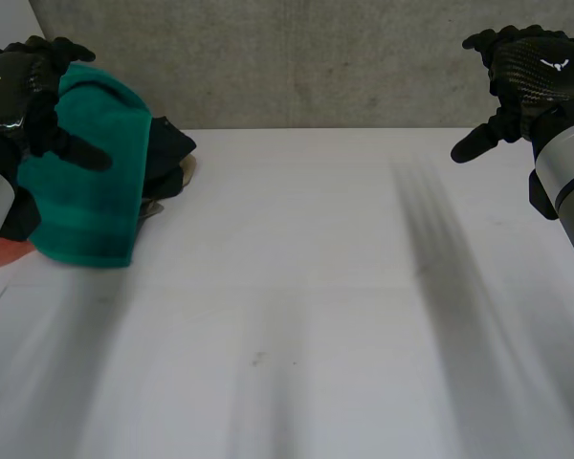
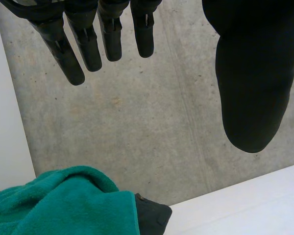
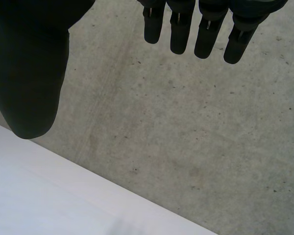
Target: Fold the laundry.
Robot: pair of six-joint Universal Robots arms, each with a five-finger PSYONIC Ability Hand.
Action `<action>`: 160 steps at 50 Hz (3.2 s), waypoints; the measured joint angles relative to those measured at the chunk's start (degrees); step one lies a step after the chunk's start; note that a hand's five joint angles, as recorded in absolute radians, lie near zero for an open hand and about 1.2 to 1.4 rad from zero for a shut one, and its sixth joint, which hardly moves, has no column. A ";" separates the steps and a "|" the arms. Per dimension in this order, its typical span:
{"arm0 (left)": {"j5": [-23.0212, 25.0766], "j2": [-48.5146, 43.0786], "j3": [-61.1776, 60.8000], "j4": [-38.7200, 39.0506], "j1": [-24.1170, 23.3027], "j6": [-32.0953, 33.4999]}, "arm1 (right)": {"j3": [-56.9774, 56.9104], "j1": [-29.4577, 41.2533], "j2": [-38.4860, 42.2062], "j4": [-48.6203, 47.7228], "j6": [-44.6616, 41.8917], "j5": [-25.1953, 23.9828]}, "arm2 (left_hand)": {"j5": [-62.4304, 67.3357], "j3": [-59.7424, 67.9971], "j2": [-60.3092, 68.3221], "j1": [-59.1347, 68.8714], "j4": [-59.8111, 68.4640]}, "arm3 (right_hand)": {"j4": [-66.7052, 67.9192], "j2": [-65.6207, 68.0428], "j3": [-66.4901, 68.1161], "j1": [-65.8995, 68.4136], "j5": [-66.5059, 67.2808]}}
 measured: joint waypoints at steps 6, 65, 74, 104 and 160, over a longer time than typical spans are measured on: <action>0.06 -0.69 -0.70 1.98 -0.33 0.08 | 0.03 0.11 0.29 -0.14 -0.05 0.00 | -5.12 -4.84 -5.06 -5.66 -5.78 | -3.57 -2.81 -3.75 -2.79 -3.86; -0.43 -59.41 55.69 7.09 7.75 33.22 | 0.24 0.05 5.24 -0.27 -4.76 -0.99 | 48.29 50.64 51.22 47.86 51.09 | -3.57 -2.81 -3.75 -2.79 -3.87; -0.43 -40.28 49.43 6.40 0.99 18.25 | -0.12 -0.33 4.56 -0.27 -4.71 -0.98 | 48.29 50.93 51.38 47.86 51.11 | -3.57 -2.81 -3.76 -2.79 -3.87; 3.14 -46.21 37.56 -2.12 -29.26 -5.46 | -1.51 -6.91 2.07 0.80 -5.75 -5.83 | -3.69 -2.03 -1.70 -3.56 -2.71 | -3.57 -2.81 -3.75 -2.79 -3.87; 13.26 -49.41 36.06 -9.64 -13.88 29.49 | 10.93 7.02 18.96 -11.13 -26.99 -1.84 | 47.11 50.90 51.31 47.91 51.10 | 52.57 51.84 51.71 47.11 48.92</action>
